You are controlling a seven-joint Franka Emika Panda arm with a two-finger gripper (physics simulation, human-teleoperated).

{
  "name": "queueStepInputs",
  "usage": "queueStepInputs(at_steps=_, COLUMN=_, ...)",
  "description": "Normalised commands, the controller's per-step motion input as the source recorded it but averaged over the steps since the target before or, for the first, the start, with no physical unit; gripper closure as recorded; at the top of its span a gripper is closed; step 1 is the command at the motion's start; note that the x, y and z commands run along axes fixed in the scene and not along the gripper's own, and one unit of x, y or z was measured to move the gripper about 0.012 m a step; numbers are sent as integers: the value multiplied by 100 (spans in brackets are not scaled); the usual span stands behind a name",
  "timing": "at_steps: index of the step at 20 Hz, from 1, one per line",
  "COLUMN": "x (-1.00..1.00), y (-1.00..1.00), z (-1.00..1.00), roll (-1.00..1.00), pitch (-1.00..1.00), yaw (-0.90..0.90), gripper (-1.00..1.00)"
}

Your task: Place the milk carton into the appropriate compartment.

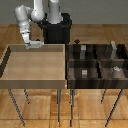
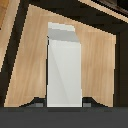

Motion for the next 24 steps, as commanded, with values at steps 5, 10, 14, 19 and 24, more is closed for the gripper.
queueStepInputs(at_steps=5, x=0, y=100, z=0, roll=0, pitch=0, yaw=0, gripper=100)
queueStepInputs(at_steps=10, x=0, y=100, z=0, roll=0, pitch=0, yaw=0, gripper=100)
queueStepInputs(at_steps=14, x=0, y=100, z=0, roll=0, pitch=0, yaw=0, gripper=100)
queueStepInputs(at_steps=19, x=0, y=100, z=0, roll=0, pitch=0, yaw=0, gripper=100)
queueStepInputs(at_steps=24, x=0, y=100, z=0, roll=0, pitch=0, yaw=0, gripper=100)
